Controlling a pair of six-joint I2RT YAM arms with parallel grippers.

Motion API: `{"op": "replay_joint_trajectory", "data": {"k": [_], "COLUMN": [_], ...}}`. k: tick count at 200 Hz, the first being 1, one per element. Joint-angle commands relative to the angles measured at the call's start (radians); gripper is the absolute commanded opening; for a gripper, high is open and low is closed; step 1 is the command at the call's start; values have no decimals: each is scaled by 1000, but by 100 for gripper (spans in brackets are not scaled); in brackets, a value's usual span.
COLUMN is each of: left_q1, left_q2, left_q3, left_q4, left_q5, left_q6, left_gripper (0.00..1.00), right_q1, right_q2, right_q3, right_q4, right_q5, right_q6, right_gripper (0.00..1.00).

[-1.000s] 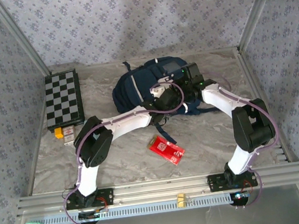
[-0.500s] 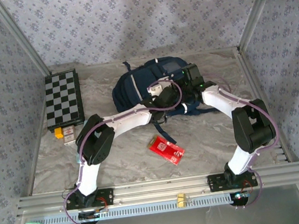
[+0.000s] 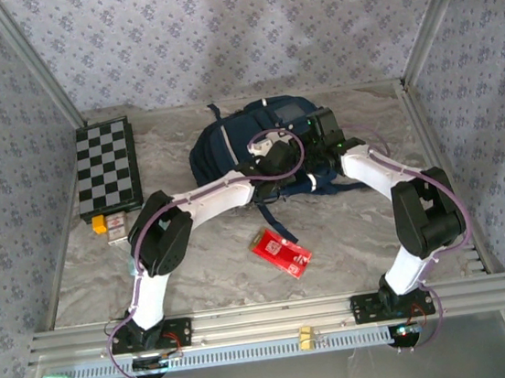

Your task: Pack the student bag

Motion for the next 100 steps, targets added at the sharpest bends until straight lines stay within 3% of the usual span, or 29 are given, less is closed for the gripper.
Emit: {"op": "replay_joint_trajectory", "data": {"k": [1,47,100], "left_q1": [18,35,87], "left_q2": [6,-69,-103], "left_q3": [42,40,40], "left_q4": [45,60,-128], "left_q5": [-10,87,273], "left_q6": [8,27,-19], "left_gripper": [13,0,0], "right_q1": [7,-14,-48], "right_q2": [-31,-9,11], "right_q3": [-7,-2,14], "right_q4": [58,40,43], "right_q5": [-34,-61,-116], "right_q6": [26,-13,-46], "right_gripper": [0,0,0]}}
